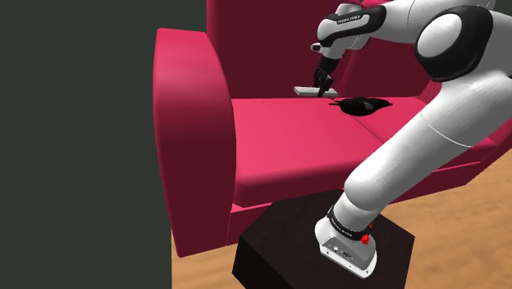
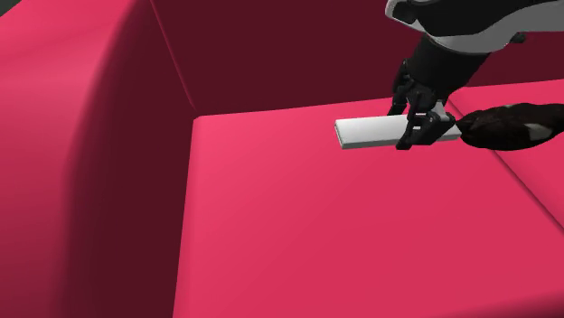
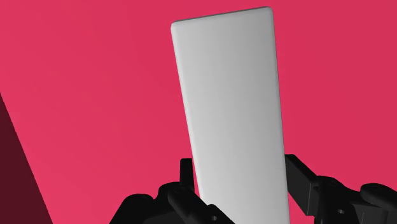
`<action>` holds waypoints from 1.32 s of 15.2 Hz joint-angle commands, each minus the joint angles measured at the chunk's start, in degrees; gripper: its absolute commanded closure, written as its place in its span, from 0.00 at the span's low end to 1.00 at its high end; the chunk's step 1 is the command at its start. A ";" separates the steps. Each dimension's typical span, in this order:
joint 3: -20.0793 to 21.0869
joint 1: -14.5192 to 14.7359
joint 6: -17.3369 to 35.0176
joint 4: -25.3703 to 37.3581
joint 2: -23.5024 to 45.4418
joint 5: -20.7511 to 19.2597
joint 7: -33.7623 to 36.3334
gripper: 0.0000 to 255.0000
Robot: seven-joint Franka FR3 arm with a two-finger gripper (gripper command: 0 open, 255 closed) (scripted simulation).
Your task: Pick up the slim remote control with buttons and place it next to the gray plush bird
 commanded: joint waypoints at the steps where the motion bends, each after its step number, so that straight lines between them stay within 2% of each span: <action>1: -1.36 -1.24 -0.12 -1.03 -1.43 -0.93 -2.21 1.00; 10: -7.91 -6.77 -0.65 -4.39 -6.77 -5.13 -12.19 1.00; 20: -17.73 -11.42 -1.32 -2.07 -6.72 -6.96 -26.07 1.00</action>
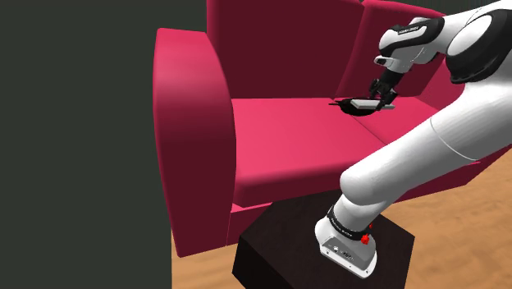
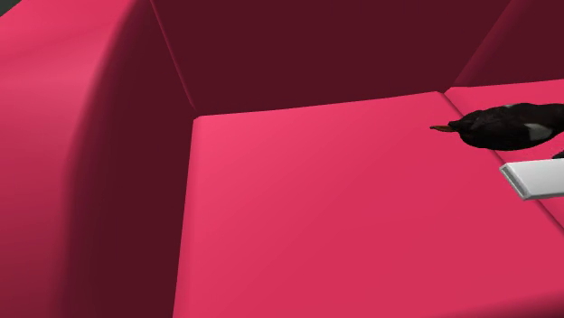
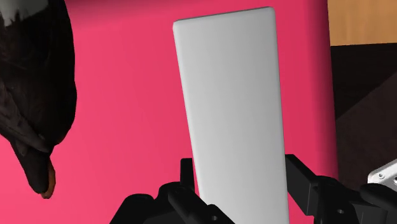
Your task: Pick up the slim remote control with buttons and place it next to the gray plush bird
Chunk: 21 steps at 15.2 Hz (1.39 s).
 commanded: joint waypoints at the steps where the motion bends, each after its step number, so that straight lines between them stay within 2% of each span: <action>1: -2.43 -0.72 0.10 0.92 0.74 0.12 -3.37 1.00; 12: -5.32 -0.43 8.10 -4.54 3.74 1.40 -5.44 1.00; 21: -7.78 0.51 15.56 -8.78 8.05 4.34 -7.90 1.00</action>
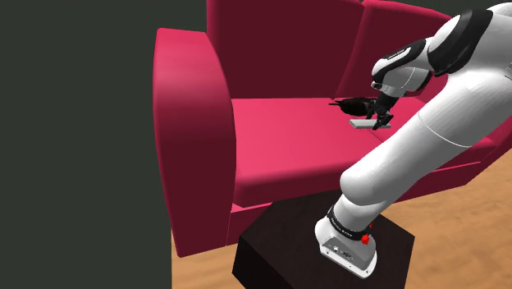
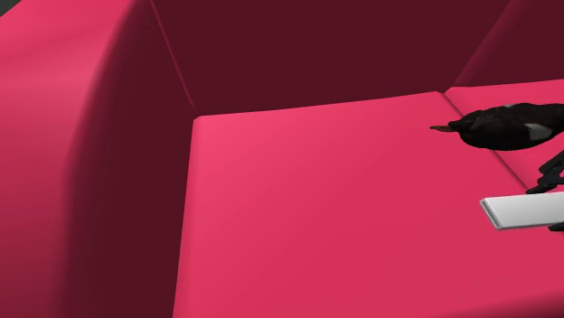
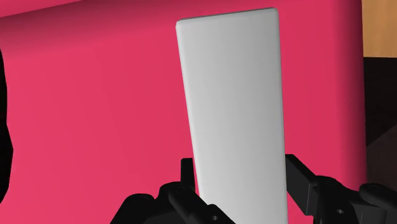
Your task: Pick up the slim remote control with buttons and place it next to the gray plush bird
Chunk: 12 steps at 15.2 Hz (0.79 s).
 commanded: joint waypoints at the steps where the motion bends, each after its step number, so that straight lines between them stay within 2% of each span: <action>1: -0.56 0.31 1.82 -0.90 1.23 0.99 -0.71 1.00; 10: -2.62 1.46 9.33 -4.07 8.09 7.86 -5.91 1.00; 12: -2.57 1.41 9.33 -4.07 8.09 7.85 -5.90 1.00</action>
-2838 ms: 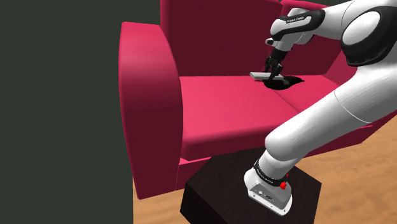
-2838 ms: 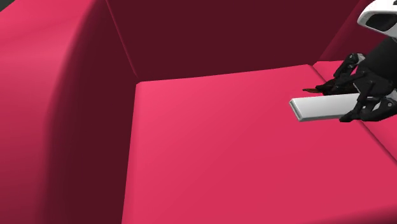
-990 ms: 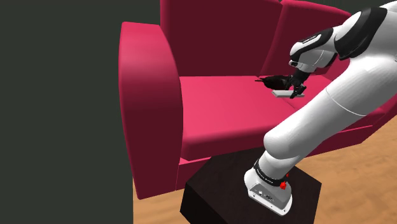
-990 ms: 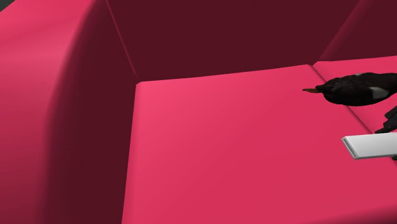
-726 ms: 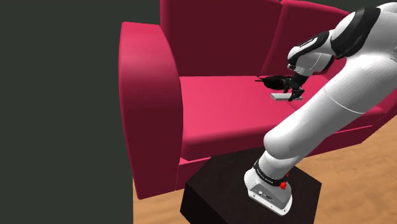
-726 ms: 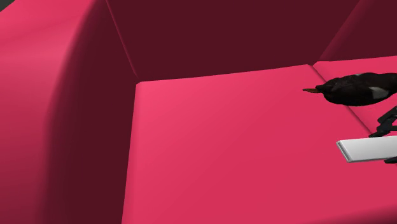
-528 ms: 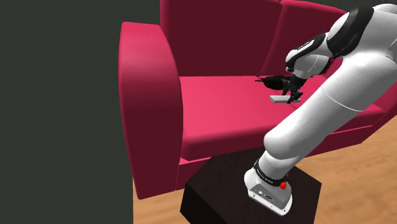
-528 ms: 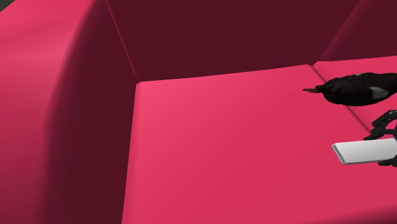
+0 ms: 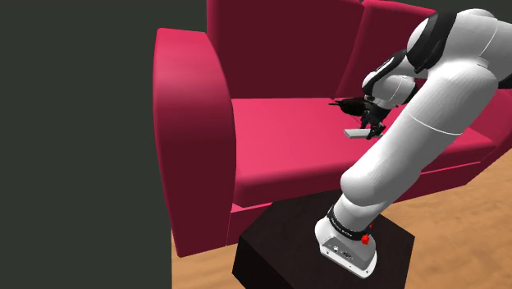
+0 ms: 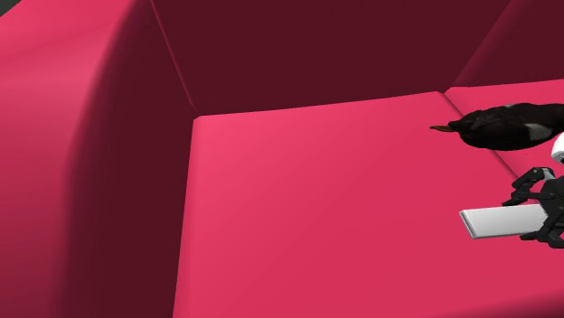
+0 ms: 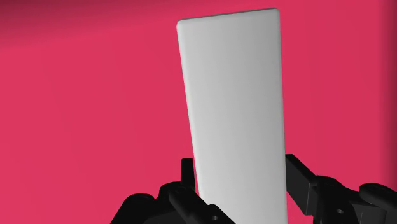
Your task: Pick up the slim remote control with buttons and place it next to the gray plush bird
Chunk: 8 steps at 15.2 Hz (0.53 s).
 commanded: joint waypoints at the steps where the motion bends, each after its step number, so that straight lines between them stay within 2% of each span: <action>1: -0.02 0.01 0.30 -0.16 0.15 0.18 -0.13 1.00; 6: -0.02 0.01 0.30 -0.16 0.15 0.19 -0.13 1.00; 7: -0.02 0.01 0.30 -0.16 0.15 0.18 -0.13 0.00; 8: -0.02 0.01 0.30 -0.16 0.15 0.19 -0.13 0.00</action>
